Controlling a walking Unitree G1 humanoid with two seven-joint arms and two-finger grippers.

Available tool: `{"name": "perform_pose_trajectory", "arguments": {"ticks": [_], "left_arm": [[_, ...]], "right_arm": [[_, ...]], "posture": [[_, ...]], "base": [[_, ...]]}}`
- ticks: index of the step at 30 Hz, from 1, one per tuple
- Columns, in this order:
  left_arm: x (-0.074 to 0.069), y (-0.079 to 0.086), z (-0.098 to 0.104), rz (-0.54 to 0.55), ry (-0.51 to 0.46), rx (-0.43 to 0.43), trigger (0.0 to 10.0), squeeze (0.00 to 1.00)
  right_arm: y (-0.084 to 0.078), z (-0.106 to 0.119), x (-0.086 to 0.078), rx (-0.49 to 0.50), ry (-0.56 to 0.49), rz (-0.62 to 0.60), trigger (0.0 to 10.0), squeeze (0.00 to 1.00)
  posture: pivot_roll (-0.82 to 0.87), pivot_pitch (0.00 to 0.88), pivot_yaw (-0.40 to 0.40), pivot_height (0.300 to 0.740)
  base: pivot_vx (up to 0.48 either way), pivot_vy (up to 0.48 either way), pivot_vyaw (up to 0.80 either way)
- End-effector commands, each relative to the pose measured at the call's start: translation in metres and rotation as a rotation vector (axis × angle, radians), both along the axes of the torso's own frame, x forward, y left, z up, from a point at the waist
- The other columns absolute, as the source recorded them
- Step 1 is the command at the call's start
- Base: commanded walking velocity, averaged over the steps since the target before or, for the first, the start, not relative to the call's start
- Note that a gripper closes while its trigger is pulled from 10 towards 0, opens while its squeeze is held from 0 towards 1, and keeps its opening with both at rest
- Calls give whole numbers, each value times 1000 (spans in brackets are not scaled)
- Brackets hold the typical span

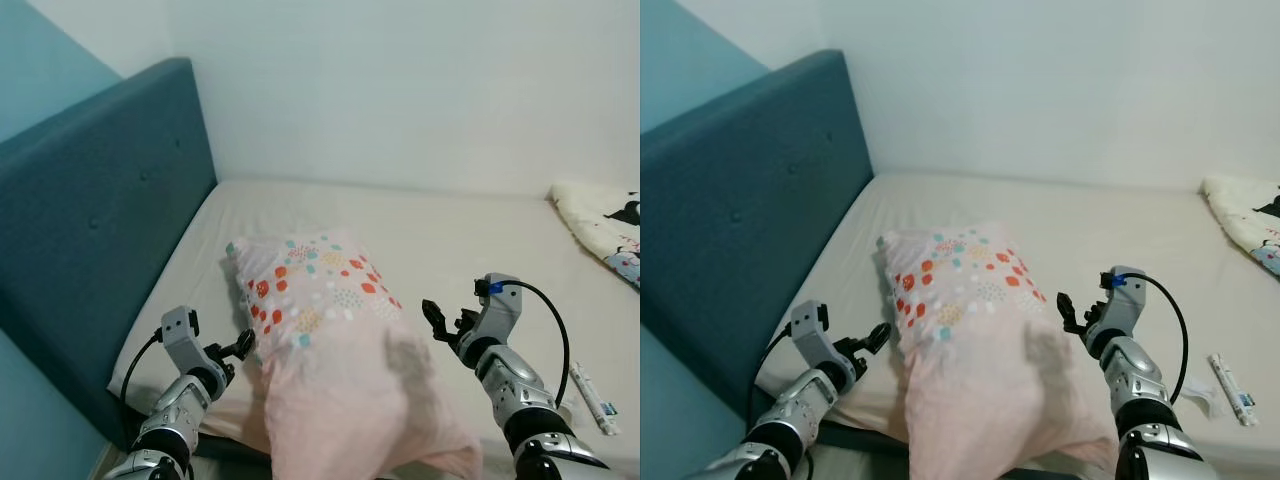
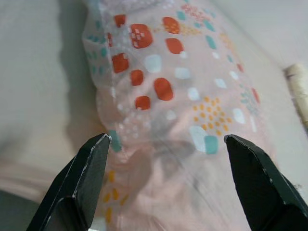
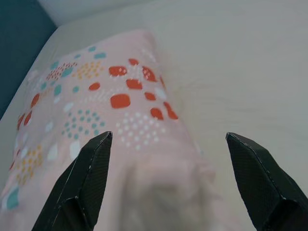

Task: Clean up the room

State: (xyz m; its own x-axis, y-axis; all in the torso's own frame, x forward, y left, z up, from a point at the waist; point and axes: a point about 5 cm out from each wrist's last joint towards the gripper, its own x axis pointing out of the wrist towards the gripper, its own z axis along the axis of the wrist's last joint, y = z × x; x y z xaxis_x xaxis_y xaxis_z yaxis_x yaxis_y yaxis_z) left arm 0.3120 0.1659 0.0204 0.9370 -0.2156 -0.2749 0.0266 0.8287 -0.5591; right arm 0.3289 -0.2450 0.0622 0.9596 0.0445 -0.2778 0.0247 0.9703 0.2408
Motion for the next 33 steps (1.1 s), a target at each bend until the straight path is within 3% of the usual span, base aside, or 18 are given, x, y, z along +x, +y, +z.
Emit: {"name": "perform_pose_trajectory", "arguments": {"ticks": [1, 6, 10, 16, 17, 18, 21, 22, 31, 32, 33], "left_arm": [[6, -3, 7, -10, -23, -27, 10000, 0], [10, -7, 12, -32, -40, -34, 10000, 0], [18, -25, 23, -138, -84, -35, 10000, 0], [22, -37, 31, -200, -131, -18, 10000, 0], [23, -42, 34, -221, -144, -32, 10000, 110], [24, -47, 36, -244, -149, -48, 10000, 776], [25, -50, 37, -258, -150, -58, 10000, 776], [25, -53, 37, -269, -145, -59, 10000, 1000], [25, -64, 36, -298, -129, -52, 10000, 1000], [25, -67, 37, -306, -130, -57, 10000, 439], [25, -67, 37, -306, -130, -57, 10000, 439]], "right_arm": [[1, 2, 1, 4, 0, 10, 10000, 0], [-1, 1, 0, 1, 1, 9, 10000, 0], [-2, 2, 0, 2, -5, 5, 10000, 0], [0, 2, 1, 5, -10, 7, 10000, 0], [0, 2, 1, 6, -13, 8, 10000, 0], [0, 2, 1, 7, -14, 9, 10000, 0], [0, 3, 1, 7, -14, 9, 10000, 0], [0, 2, 1, 7, -14, 10, 10000, 0], [3, 1, 0, 7, -14, 17, 10000, 0], [4, 0, -1, 8, -12, 20, 10000, 0], [4, 0, -1, 8, -12, 20, 10000, 0]], "posture": [[-38, 0, -34, 615], [-43, 0, -29, 605], [-43, 0, -29, 590], [-51, 0, -18, 575], [-52, 0, -18, 570], [-53, 0, -20, 565], [-53, 0, -20, 560], [-55, 0, -21, 555], [-65, 0, -16, 530], [-69, 0, -14, 525], [-69, 0, -14, 525]], "base": [[0, 0, 0], [0, 0, 0], [0, 0, 0], [0, 0, 0], [0, 0, 0], [0, 0, 0], [0, 0, 0], [0, 0, 0], [0, 0, 0], [0, 0, 0], [0, 0, 0]]}}
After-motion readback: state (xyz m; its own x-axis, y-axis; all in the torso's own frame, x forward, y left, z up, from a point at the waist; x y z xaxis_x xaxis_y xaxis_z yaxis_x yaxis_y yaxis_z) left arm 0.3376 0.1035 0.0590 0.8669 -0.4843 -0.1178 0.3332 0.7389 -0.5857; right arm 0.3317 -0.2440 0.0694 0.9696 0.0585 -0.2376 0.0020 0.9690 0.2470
